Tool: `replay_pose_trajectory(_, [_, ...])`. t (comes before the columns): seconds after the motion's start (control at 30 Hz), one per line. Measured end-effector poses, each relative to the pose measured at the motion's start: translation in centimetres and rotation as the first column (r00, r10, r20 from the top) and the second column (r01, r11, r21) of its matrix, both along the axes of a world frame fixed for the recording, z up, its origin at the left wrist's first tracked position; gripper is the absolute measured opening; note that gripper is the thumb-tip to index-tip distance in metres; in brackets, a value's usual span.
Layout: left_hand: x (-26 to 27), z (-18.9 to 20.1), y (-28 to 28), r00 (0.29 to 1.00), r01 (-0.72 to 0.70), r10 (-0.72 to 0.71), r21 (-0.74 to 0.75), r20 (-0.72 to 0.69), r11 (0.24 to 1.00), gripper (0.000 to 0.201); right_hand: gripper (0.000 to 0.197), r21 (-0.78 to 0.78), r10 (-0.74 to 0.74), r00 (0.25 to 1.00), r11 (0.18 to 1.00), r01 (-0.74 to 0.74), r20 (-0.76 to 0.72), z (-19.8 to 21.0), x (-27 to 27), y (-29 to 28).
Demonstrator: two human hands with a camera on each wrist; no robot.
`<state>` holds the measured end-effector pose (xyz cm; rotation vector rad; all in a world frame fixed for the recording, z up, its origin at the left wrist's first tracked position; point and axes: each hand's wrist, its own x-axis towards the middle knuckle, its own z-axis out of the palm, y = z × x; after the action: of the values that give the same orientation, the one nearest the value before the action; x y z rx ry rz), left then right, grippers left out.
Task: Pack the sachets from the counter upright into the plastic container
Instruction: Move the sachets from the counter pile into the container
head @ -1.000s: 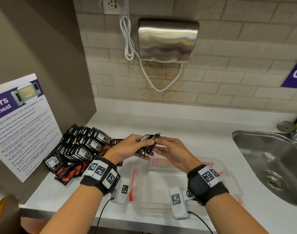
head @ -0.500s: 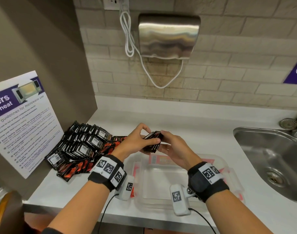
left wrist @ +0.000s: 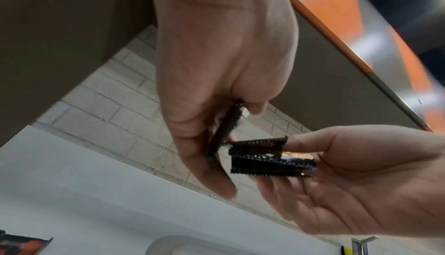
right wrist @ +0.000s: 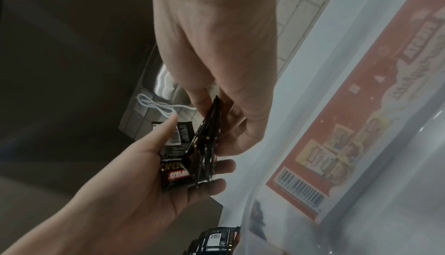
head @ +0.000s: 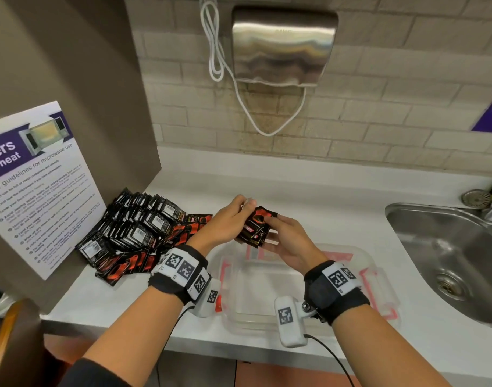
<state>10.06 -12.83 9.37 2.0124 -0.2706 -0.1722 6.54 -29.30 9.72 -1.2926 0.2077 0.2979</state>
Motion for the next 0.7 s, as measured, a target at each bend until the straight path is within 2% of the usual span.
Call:
replay_pose_trajectory(0.07, [0.3,0.0,-0.1,0.997,-0.055,0.050,0.087,0.058,0.995,0.035,0.023,-0.006,-0.005,1.000,1.000,0.005,0.002,-0.1,0.0,0.4])
replay_pose_trajectory(0.13, [0.6,0.0,-0.4,0.998,-0.043,0.037,0.126,0.048,0.991,0.036,0.025,-0.001,-0.020,1.000,1.000,0.020,0.004,-0.2,0.1,0.6])
replay_pose_trajectory(0.27, [-0.3,-0.2,-1.6,0.998,0.006,0.004,0.178,-0.059,0.984,0.069,0.029,0.067,-0.023,1.000,0.997,0.024,-0.010,0.0,0.0,1.3])
replay_pose_trajectory(0.33, [-0.6,-0.5,-2.3,0.994,0.020,0.003,0.211,-0.109,0.977,0.076,0.029,0.056,-0.020,0.999,0.998,0.022,-0.029,0.1,0.0,1.8])
replay_pose_trajectory(0.4, [-0.7,-0.8,-2.7,0.986,0.023,0.005,0.163,-0.168,0.986,0.062,0.028,0.024,-0.028,0.998,0.999,0.030,-0.064,0.2,-0.1,2.1])
replay_pose_trajectory(0.47, [-0.7,-0.7,-2.6,0.973,0.000,0.023,0.096,-0.231,0.995,0.034,0.027,0.011,-0.037,0.993,0.999,0.038,-0.112,0.2,-0.1,2.2])
replay_pose_trajectory(0.53, [-0.6,-0.6,-2.4,0.960,-0.038,0.062,0.091,-0.272,0.995,0.024,0.027,0.028,-0.040,0.989,0.999,0.044,-0.145,0.2,-0.2,2.1])
replay_pose_trajectory(0.57, [-0.5,-0.5,-2.1,0.961,-0.033,0.061,0.109,-0.270,0.994,0.027,0.027,0.045,-0.043,0.987,0.998,0.050,-0.152,0.1,-0.3,2.1])
replay_pose_trajectory(0.63, [-0.1,-0.7,-1.7,0.976,0.007,0.034,0.188,-0.213,0.982,0.053,0.030,0.082,-0.059,0.984,0.994,0.074,-0.166,0.1,-0.2,2.0])
replay_pose_trajectory(0.7, [-0.1,-0.8,-1.6,0.991,0.036,-0.004,0.240,-0.132,0.970,0.060,0.035,0.128,-0.066,0.982,0.988,0.090,-0.176,0.0,-0.2,1.9])
